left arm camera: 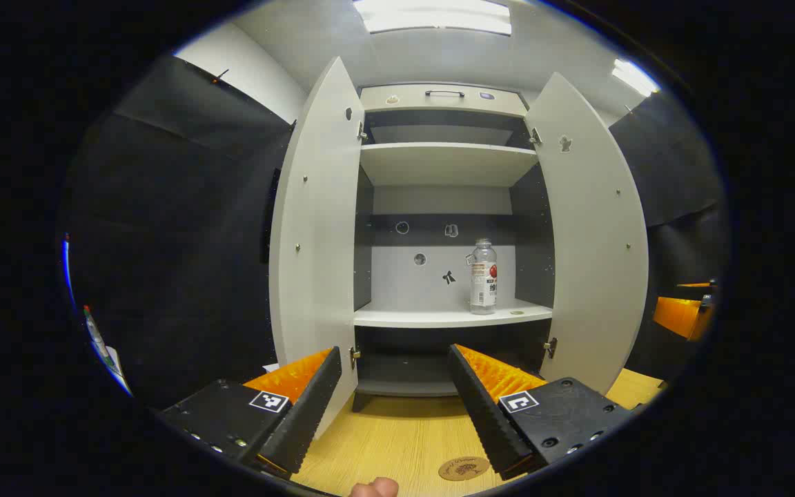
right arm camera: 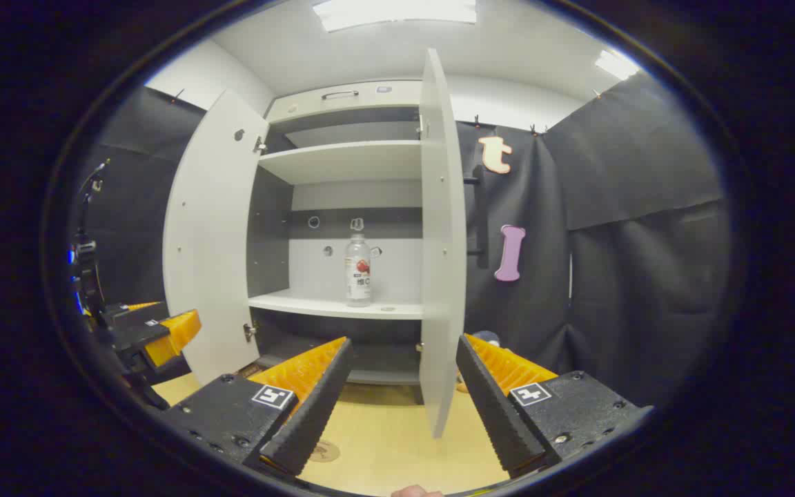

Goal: Grasp the bottle in the cabinet with the left hand and place it on the coaster, then close the right door with the right hand and the left door with the left hand.

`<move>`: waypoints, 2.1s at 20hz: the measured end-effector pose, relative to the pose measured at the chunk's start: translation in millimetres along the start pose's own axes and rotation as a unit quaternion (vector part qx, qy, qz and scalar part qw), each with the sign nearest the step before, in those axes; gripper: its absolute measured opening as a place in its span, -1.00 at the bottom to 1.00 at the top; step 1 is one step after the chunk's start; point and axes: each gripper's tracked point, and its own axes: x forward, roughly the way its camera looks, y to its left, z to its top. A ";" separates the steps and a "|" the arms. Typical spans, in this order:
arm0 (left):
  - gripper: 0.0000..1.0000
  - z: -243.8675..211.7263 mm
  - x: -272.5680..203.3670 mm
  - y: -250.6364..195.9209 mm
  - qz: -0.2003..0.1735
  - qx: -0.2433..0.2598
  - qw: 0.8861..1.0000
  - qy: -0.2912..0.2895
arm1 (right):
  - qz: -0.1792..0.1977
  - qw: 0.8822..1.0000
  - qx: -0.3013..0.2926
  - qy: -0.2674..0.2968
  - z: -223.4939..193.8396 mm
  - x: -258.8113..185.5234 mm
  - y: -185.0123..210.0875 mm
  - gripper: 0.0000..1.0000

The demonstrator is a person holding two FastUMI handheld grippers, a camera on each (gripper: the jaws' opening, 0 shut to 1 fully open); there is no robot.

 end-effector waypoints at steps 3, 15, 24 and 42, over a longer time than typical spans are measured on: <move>0.89 -2.4 3.2 0.4 -0.006 -0.007 1.000 0.003 | -0.007 1.000 -0.003 0.006 -3.9 4.3 -1.2 0.90; 0.89 1.3 -0.1 -4.8 -0.014 -0.003 1.000 -0.004 | -0.012 1.000 -0.010 0.015 -8.1 6.9 -1.3 0.89; 0.89 8.7 1.8 -14.8 -0.033 -0.018 0.999 -0.010 | -0.008 1.000 -0.015 0.004 -2.0 0.8 2.0 0.97; 0.89 44.9 55.7 -58.8 -0.108 -0.025 0.993 -0.033 | -0.023 1.000 -0.008 0.007 -4.1 -2.4 -3.8 0.97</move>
